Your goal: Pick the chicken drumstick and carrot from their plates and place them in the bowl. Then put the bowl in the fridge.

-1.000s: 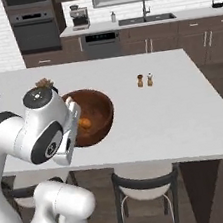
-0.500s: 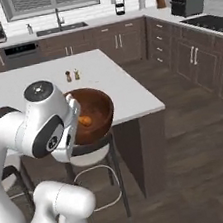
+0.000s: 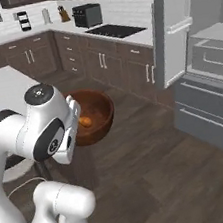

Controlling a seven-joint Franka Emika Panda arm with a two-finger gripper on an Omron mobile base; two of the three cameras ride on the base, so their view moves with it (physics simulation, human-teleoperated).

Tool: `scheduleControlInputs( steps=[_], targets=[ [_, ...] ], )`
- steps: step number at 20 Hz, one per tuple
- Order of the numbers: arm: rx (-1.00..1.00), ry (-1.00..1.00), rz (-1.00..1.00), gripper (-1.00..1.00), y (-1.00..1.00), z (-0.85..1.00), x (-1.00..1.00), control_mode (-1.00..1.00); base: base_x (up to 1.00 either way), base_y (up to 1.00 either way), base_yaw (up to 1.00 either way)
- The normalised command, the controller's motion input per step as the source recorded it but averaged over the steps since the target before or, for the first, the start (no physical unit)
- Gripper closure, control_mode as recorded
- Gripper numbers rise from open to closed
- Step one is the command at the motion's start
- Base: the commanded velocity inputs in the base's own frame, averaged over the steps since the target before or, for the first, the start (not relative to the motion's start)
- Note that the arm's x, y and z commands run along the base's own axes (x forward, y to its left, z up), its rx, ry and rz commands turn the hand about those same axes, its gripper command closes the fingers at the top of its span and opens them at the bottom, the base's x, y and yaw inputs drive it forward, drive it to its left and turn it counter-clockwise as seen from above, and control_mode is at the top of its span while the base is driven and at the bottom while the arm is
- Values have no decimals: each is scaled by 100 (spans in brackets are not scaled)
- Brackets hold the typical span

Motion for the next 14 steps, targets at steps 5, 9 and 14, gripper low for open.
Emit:
scheduleControlInputs(
  steps=[5,9,14],
  targets=[
    [0,0,0,100,0,0,0,100,66,-13,-60],
    [0,0,0,100,0,0,0,100,84,0,-53],
    [0,0,0,100,0,0,0,100,100,0,-26]
  ],
)
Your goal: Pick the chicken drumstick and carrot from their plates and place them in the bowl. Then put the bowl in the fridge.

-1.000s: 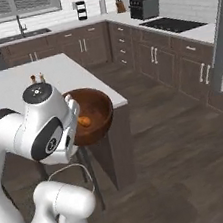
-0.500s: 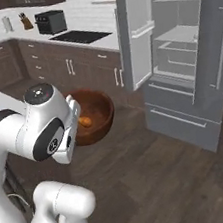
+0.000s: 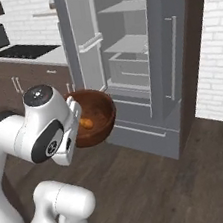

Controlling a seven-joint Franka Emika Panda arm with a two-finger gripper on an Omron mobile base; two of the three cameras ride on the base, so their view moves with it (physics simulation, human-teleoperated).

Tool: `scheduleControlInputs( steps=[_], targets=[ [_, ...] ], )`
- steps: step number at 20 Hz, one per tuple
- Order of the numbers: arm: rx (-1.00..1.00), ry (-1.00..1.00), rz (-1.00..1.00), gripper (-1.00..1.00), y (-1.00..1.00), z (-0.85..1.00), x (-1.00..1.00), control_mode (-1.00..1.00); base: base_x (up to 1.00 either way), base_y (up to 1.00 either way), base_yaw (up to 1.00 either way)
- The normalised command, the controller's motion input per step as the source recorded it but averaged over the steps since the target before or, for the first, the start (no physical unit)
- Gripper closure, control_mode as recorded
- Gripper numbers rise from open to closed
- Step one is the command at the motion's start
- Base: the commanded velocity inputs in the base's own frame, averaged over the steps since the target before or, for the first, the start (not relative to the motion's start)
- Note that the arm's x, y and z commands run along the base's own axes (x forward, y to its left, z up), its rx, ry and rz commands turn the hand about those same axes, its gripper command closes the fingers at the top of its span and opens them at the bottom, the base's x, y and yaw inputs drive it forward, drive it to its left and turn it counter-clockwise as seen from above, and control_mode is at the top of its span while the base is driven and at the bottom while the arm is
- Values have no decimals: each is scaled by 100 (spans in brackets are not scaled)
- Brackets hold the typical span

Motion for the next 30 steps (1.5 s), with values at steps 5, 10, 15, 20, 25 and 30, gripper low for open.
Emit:
scheduleControlInputs(
  steps=[5,10,15,20,25,30],
  targets=[
    [0,0,0,100,0,0,0,100,96,8,-9],
    [0,0,0,100,0,0,0,100,94,41,-10],
    [0,0,0,100,0,0,0,100,77,14,-10],
    [0,0,0,100,0,0,0,100,74,7,-17],
    [0,0,0,100,0,0,0,100,67,50,-20],
    [0,0,0,100,0,0,0,100,38,20,-18]
  ],
)
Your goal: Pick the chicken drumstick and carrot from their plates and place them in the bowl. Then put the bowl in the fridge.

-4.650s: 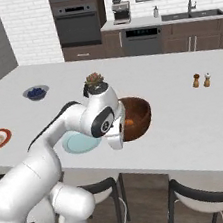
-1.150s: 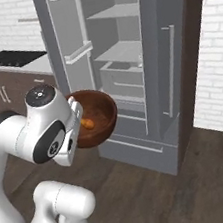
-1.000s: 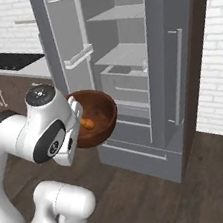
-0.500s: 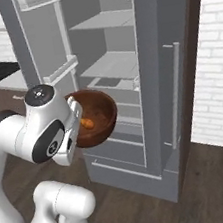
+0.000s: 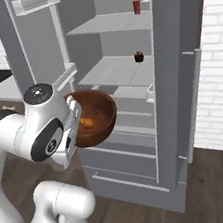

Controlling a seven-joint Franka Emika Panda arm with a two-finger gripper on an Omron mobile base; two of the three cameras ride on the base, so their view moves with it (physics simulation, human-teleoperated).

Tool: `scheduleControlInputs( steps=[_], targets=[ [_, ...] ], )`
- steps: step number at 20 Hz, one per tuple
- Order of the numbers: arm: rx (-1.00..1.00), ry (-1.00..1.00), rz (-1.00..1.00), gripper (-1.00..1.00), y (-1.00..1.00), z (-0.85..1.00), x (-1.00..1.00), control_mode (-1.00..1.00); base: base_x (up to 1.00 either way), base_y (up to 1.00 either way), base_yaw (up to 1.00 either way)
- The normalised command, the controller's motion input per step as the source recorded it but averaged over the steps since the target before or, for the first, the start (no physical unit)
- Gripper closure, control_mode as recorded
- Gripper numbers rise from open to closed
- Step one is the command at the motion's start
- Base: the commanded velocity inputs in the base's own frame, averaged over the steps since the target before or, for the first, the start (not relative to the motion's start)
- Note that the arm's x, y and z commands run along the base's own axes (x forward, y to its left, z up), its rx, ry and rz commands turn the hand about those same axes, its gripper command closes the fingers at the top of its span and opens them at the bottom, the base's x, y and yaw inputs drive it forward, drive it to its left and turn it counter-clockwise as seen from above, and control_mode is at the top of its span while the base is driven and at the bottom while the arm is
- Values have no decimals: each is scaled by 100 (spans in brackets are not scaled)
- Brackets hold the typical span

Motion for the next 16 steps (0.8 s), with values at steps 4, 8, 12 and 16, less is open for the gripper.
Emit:
scheduleControlInputs(
  steps=[4,8,12,16],
  targets=[
    [0,0,0,100,0,0,0,100,64,14,-27],
    [0,0,0,100,0,0,0,100,79,21,-25],
    [0,0,0,100,0,0,0,100,82,4,-13],
    [0,0,0,100,0,0,0,100,87,19,-11]
  ],
)
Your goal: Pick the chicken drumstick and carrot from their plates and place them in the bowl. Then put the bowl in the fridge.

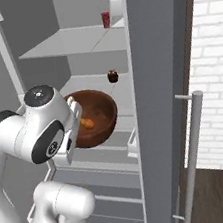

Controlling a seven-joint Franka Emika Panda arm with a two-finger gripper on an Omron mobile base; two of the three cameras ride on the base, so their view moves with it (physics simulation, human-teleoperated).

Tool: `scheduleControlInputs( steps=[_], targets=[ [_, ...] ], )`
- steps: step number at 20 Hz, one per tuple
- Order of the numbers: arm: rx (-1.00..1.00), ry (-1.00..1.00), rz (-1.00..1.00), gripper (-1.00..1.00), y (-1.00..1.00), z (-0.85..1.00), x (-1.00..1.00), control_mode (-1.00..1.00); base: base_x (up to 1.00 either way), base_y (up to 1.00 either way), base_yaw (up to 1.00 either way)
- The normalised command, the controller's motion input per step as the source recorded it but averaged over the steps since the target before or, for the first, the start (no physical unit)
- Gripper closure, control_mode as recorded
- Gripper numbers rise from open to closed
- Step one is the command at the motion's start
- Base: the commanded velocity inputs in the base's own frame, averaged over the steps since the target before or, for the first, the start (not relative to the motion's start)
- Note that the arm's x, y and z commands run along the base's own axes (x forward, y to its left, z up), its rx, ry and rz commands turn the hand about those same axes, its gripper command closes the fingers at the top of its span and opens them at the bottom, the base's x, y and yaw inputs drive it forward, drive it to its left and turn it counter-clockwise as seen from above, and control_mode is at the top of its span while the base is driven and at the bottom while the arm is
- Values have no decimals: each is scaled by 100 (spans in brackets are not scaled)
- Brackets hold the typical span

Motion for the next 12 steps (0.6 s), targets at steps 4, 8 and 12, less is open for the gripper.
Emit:
scheduleControlInputs(
  steps=[4,8,12],
  targets=[
    [-1,0,-4,100,13,-4,34,-100,39,11,-5],
    [-4,0,-7,100,31,-14,90,-100,0,0,0],
    [-2,-4,0,100,1,-1,82,-100,0,0,0]
  ],
)
